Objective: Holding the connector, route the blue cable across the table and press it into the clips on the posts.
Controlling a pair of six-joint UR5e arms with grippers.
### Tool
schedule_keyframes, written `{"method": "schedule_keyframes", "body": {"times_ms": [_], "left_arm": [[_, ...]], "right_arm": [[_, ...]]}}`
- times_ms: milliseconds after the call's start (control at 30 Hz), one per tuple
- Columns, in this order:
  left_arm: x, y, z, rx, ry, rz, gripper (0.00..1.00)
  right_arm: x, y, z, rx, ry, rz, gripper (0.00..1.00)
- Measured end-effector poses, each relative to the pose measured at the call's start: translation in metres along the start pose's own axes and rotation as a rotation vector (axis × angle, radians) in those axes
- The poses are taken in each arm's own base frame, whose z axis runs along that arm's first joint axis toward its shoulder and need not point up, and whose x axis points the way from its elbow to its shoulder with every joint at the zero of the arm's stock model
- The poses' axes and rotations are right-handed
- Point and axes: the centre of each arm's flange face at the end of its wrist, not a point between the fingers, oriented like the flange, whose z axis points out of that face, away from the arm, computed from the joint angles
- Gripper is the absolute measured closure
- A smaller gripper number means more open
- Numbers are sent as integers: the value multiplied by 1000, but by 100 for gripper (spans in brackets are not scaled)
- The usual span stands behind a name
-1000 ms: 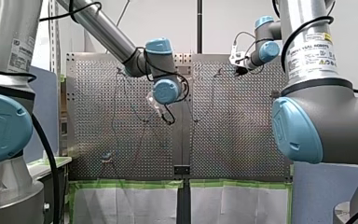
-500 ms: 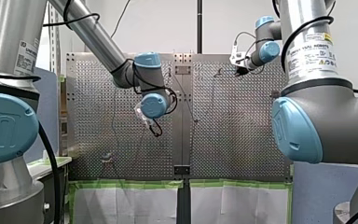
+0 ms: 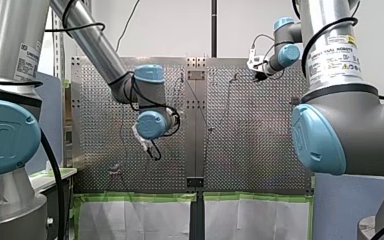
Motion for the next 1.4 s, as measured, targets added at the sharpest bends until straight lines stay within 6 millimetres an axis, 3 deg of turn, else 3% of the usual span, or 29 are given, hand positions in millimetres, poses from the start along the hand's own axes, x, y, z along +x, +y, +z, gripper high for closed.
{"method": "schedule_keyframes", "body": {"times_ms": [500, 1400], "left_arm": [[14, 42, -41, -37, 84, 72, 0], [15, 44, -44, -39, 88, 76, 0]], "right_arm": [[3, 2, -2, -30, 4, 1, 100], [3, 3, -2, -32, 5, 1, 100]]}}
